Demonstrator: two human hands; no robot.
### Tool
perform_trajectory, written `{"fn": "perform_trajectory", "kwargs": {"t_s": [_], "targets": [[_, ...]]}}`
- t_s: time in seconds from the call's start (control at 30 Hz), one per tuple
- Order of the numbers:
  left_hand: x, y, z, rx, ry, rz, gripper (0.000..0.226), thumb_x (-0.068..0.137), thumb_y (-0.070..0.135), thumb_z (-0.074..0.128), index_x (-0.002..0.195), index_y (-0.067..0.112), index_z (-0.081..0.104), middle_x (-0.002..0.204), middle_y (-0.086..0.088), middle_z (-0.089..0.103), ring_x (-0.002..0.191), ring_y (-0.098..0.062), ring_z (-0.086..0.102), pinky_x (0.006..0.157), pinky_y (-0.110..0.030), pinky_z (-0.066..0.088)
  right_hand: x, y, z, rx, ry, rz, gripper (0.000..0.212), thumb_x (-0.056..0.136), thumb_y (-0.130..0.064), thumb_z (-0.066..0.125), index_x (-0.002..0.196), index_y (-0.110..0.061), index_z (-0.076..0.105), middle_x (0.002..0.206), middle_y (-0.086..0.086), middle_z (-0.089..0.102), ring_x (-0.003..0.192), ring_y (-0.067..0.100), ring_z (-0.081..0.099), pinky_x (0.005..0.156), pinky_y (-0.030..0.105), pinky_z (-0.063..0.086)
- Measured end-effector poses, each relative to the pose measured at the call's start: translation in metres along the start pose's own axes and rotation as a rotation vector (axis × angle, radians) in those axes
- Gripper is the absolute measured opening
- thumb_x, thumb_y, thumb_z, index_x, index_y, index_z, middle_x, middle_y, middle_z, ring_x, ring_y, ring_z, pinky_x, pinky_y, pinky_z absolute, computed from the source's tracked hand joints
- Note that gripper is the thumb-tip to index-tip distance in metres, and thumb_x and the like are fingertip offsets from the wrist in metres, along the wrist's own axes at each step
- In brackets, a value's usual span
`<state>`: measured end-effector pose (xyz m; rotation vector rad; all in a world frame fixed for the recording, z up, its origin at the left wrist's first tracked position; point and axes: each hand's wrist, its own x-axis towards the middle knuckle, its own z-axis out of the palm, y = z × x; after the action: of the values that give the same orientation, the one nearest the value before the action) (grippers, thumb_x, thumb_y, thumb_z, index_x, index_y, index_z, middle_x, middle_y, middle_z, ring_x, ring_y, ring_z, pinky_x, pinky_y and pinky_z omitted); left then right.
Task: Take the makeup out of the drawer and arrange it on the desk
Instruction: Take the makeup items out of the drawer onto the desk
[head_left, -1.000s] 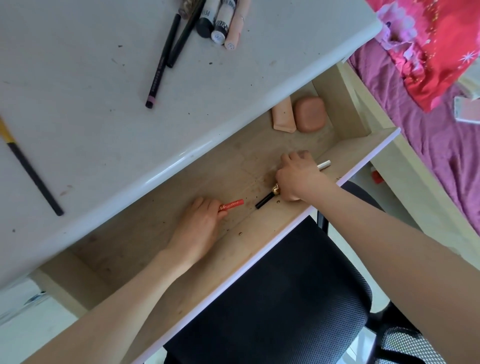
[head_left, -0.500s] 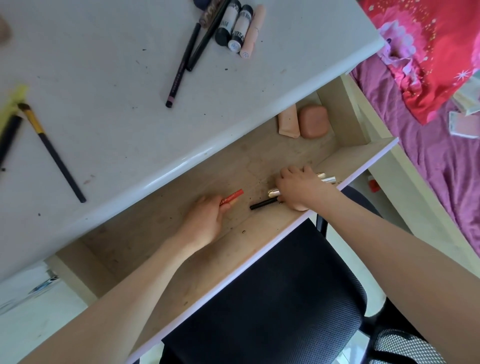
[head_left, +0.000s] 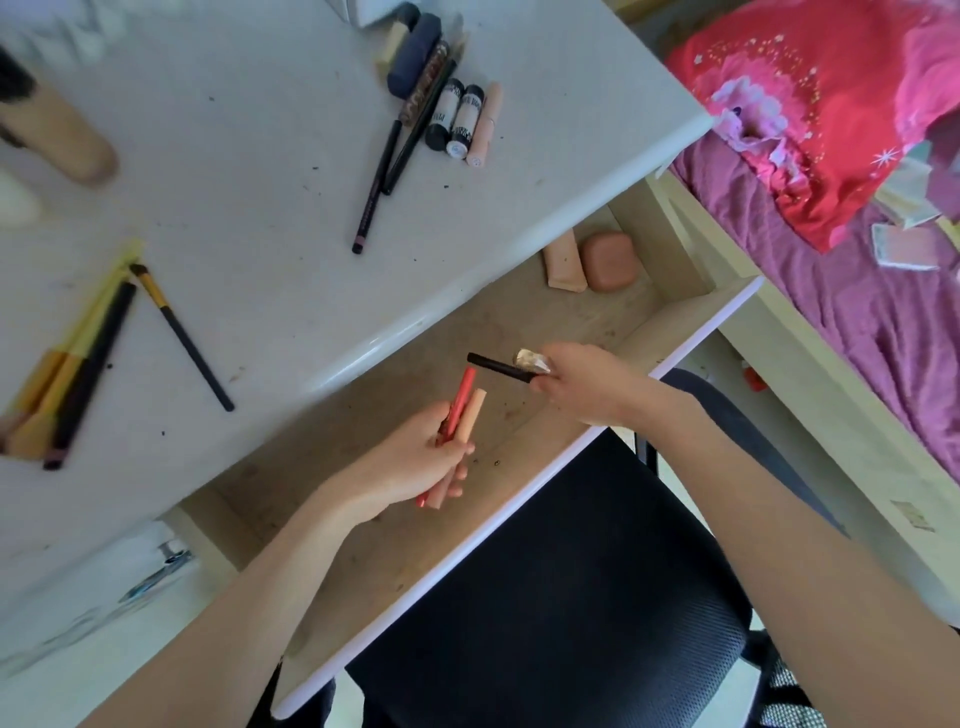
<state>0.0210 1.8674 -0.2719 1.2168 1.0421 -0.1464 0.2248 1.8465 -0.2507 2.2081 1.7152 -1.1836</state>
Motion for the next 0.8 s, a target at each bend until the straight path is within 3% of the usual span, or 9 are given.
{"fn": "perform_trajectory", "kwargs": {"t_s": [0.07,0.17,0.37,0.43,0.53,0.57,0.67,0.8], "targets": [[-0.014,0.012,-0.006,-0.030,-0.025,0.028,0.021,0.094,0.016,0.049,0.112,0.027,0.046,0.097,-0.004,0.063,0.071,-0.011,0.066,0.067,-0.025,0.057,-0.015,-0.005,-0.014,0.242,-0.058,0.000,0.020,0.094,-0.018,0.046,0.074,-0.016,0.045,0.070,0.001,0.051,0.064,0.016,0.048,0.062,0.028,0.040],[-0.035,0.028,-0.023,-0.134,0.020,0.107,0.021,0.091,0.010,0.053,0.105,0.025,0.054,0.097,-0.005,0.065,0.074,-0.016,0.069,0.073,-0.035,0.058,-0.032,-0.019,-0.029,0.627,-0.089,-0.019,0.019,0.096,-0.018,0.047,0.079,-0.013,0.053,0.069,-0.003,0.060,0.064,0.010,0.055,0.066,0.022,0.047],[-0.043,0.067,-0.075,-0.287,0.359,0.248,0.019,0.088,0.005,0.059,0.106,0.012,0.058,0.077,-0.012,0.066,0.063,-0.020,0.069,0.062,-0.036,0.059,0.000,-0.076,-0.049,1.445,0.121,0.075,0.008,0.096,-0.010,0.048,0.091,-0.005,0.052,0.070,0.005,0.056,0.060,0.015,0.053,0.060,0.025,0.047],[-0.034,0.078,-0.096,-0.256,0.488,0.283,0.012,0.089,0.004,0.058,0.097,0.012,0.059,0.076,-0.010,0.063,0.056,-0.018,0.066,0.060,-0.033,0.059,0.017,-0.095,-0.057,1.482,0.181,0.139,0.009,0.097,-0.010,0.047,0.091,-0.004,0.052,0.071,0.006,0.056,0.060,0.016,0.054,0.060,0.027,0.046],[-0.015,0.090,-0.123,-0.157,0.653,0.268,0.013,0.088,0.007,0.059,0.086,0.020,0.059,0.077,-0.007,0.064,0.068,-0.024,0.065,0.077,-0.043,0.057,0.037,-0.116,-0.063,1.455,0.244,0.207,0.009,0.097,-0.009,0.046,0.100,-0.001,0.049,0.073,0.007,0.055,0.059,0.018,0.053,0.058,0.028,0.047],[-0.008,0.094,-0.130,-0.088,0.702,0.272,0.009,0.087,0.010,0.061,0.092,0.018,0.061,0.083,-0.008,0.066,0.075,-0.026,0.066,0.080,-0.043,0.056,0.043,-0.122,-0.064,1.439,0.259,0.228,0.010,0.097,-0.009,0.046,0.101,0.000,0.049,0.073,0.008,0.055,0.059,0.018,0.053,0.058,0.029,0.047],[0.010,0.103,-0.141,0.117,0.816,0.265,0.040,0.086,0.021,0.062,0.123,0.009,0.053,0.104,-0.010,0.067,0.089,-0.026,0.065,0.080,-0.037,0.054,0.055,-0.135,-0.065,1.358,0.300,0.252,0.007,0.095,-0.006,0.045,0.089,-0.002,0.047,0.072,0.010,0.053,0.057,0.020,0.052,0.058,0.031,0.046],[0.031,0.111,-0.145,0.261,0.902,0.296,0.042,0.087,0.022,0.059,0.127,0.012,0.049,0.111,-0.009,0.064,0.103,-0.026,0.057,0.078,-0.029,0.042,0.068,-0.143,-0.067,1.195,0.350,0.289,0.015,0.093,-0.003,0.044,0.079,-0.007,0.042,0.072,0.012,0.051,0.058,0.022,0.051,0.062,0.036,0.048]]}}
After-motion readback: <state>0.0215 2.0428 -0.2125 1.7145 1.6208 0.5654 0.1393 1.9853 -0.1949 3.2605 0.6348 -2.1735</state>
